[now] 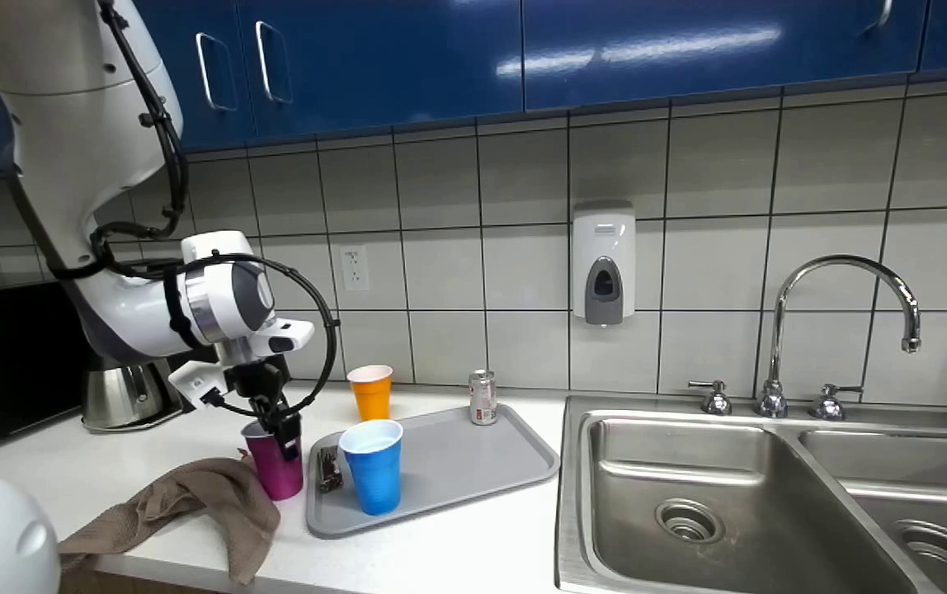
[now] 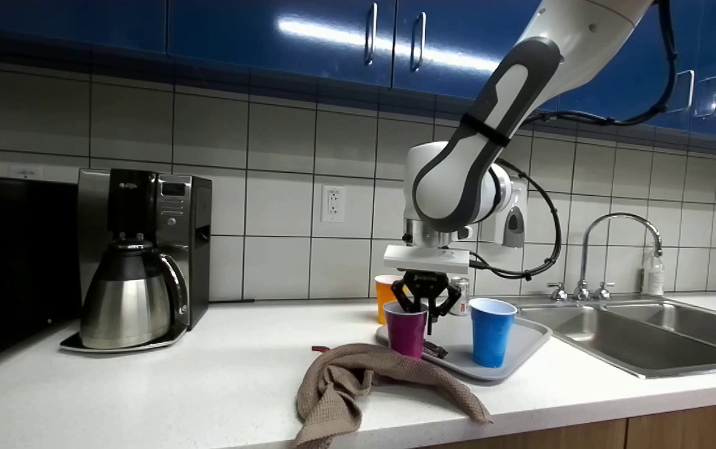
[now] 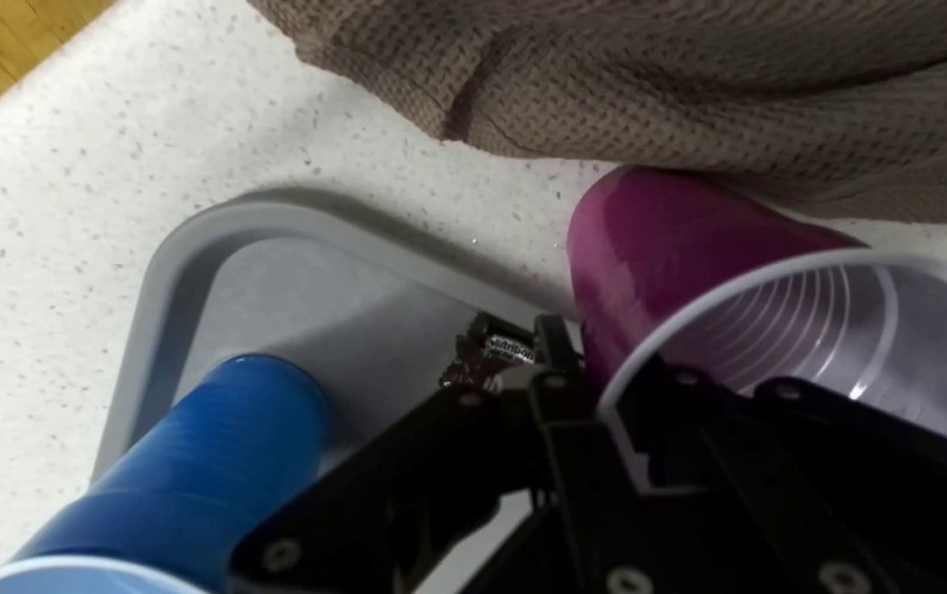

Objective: Put the plastic cups on the tray

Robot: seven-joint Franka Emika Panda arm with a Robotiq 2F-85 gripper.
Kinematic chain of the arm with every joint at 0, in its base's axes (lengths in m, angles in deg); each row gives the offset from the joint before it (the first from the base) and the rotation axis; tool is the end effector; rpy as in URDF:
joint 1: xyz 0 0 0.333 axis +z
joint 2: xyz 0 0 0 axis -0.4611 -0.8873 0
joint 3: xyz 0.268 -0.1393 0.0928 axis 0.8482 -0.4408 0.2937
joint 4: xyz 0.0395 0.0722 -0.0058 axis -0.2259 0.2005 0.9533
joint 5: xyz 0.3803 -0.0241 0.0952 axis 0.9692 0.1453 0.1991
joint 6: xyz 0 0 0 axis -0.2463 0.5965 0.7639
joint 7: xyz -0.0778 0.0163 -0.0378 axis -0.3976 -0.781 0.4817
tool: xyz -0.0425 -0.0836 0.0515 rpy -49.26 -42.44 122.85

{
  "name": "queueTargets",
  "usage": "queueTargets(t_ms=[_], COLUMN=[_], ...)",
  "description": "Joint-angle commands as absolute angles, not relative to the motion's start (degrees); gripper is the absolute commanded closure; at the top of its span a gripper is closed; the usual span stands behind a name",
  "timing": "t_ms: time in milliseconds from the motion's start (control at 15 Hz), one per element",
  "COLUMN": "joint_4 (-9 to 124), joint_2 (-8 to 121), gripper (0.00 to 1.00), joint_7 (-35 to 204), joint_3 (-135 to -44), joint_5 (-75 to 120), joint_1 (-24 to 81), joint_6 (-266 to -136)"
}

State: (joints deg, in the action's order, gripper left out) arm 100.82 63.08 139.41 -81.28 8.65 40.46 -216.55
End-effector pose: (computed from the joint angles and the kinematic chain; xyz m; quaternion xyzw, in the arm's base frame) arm 0.4879 0.1614 0.2581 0.9670 -0.2418 0.0742 0.0307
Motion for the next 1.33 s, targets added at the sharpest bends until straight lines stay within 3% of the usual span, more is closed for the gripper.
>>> queueTargets(t_ms=[0, 1267], joint_4=[101.22, 98.98], joint_2=[63.41, 66.68], gripper=[1.00, 0.99], joint_7=[141.27, 136.88], joint_3=[-81.77, -81.03], joint_5=[7.75, 13.12], joint_1=[41.36, 39.93], joint_6=[-217.02, -216.07])
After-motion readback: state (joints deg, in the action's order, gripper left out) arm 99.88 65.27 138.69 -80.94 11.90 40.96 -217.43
